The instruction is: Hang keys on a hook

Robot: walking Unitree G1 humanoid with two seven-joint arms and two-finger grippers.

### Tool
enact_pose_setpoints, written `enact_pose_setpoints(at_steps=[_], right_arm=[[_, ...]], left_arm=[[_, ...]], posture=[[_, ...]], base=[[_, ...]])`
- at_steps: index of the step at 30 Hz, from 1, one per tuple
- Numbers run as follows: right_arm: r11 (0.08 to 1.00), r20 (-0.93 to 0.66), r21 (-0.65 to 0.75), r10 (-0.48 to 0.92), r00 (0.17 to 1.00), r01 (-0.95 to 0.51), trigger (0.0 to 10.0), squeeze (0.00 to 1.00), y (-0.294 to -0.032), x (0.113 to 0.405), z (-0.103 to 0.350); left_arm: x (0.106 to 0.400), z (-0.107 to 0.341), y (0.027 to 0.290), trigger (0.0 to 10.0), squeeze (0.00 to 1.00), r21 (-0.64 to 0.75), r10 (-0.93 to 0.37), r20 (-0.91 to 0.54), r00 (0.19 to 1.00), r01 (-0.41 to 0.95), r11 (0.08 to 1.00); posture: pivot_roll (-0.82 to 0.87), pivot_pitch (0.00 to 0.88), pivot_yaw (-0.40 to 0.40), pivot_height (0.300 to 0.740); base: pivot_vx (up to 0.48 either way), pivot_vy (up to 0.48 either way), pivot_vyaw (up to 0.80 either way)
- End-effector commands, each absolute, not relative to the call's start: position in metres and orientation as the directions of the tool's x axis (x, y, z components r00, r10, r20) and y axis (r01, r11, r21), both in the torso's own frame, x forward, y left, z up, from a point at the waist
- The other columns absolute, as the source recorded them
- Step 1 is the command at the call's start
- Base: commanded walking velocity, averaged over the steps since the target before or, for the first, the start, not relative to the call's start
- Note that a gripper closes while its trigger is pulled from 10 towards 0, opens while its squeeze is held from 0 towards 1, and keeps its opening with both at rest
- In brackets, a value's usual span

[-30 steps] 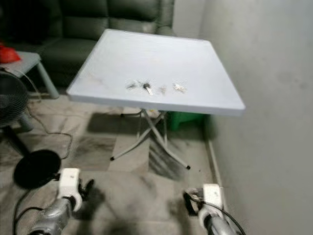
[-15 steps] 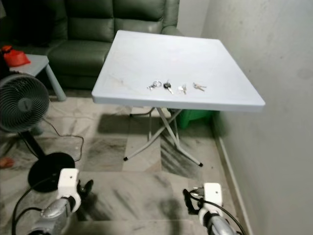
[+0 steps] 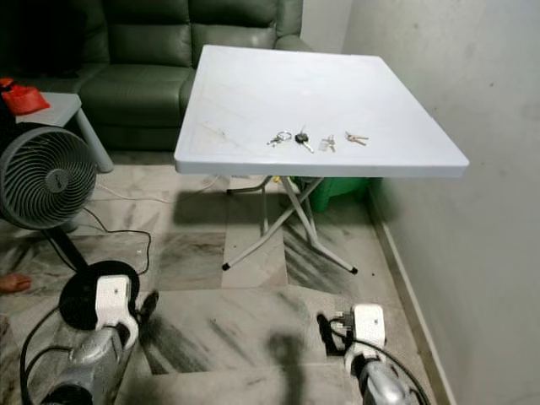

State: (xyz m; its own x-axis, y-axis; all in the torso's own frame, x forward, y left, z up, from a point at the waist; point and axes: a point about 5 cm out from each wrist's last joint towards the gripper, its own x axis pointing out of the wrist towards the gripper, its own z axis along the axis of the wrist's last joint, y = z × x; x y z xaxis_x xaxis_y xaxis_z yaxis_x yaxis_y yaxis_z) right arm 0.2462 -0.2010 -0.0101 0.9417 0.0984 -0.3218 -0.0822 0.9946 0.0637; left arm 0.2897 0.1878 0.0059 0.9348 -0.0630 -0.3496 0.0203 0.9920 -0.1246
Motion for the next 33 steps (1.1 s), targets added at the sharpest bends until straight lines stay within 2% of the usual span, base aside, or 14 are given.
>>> enact_pose_setpoints(at_steps=[1, 6, 11, 13, 16, 22, 33], right_arm=[[0.997, -0.255, 0.036, 0.081, 0.963, -0.075, 10.0, 0.00, -0.204, 0.260, 0.007], [0.999, -0.120, 0.018, 0.041, 0.992, -0.039, 10.0, 0.00, -0.207, 0.282, 0.040], [1.000, -0.006, -0.006, 0.025, 1.000, -0.025, 10.0, 0.00, -0.209, 0.287, 0.069], [0.999, 0.006, -0.012, 0.053, 0.999, -0.053, 10.0, 0.00, -0.205, 0.285, 0.072], [0.992, 0.023, -0.059, 0.109, 0.994, -0.107, 10.0, 0.00, -0.193, 0.283, 0.078], [0.992, 0.038, -0.015, 0.127, 0.991, -0.126, 10.0, 0.00, -0.184, 0.285, 0.088], [0.989, 0.065, 0.006, 0.146, 0.987, -0.147, 10.0, 0.00, -0.182, 0.291, 0.108]], left_arm=[[0.303, 0.022, 0.186, 10.0, 0.00, -0.133, -0.077, -0.286, 0.955, 0.040, 0.990], [0.321, 0.052, 0.186, 10.0, 0.00, -0.149, -0.078, -0.162, 0.984, 0.054, 0.987], [0.321, 0.075, 0.182, 10.0, 0.00, -0.131, -0.091, -0.054, 0.994, 0.083, 0.988], [0.319, 0.078, 0.181, 10.0, 0.00, -0.120, -0.089, -0.041, 0.995, 0.083, 0.989], [0.318, 0.088, 0.175, 10.0, 0.00, -0.178, -0.111, -0.031, 0.993, 0.104, 0.979], [0.319, 0.104, 0.167, 10.0, 0.00, -0.181, -0.136, 0.008, 0.991, 0.135, 0.974], [0.320, 0.111, 0.177, 10.0, 0.00, -0.117, -0.149, -0.008, 0.989, 0.147, 0.982]], posture=[[-0.08, 0.037, -0.032, 0.740], [-0.09, 0.034, -0.028, 0.740], [-0.08, 0.036, -0.028, 0.740], [-0.08, 0.036, -0.028, 0.740], [-0.08, 0.038, -0.026, 0.740], [-0.07, 0.033, -0.026, 0.740], [-0.07, 0.029, -0.020, 0.740]], base=[[0.000, 0.000, 0.00], [0.000, 0.000, 0.00], [0.000, 0.000, 0.00], [0.000, 0.000, 0.00], [0.000, 0.000, 0.00], [0.000, 0.000, 0.00], [0.330, 0.000, 0.00]])
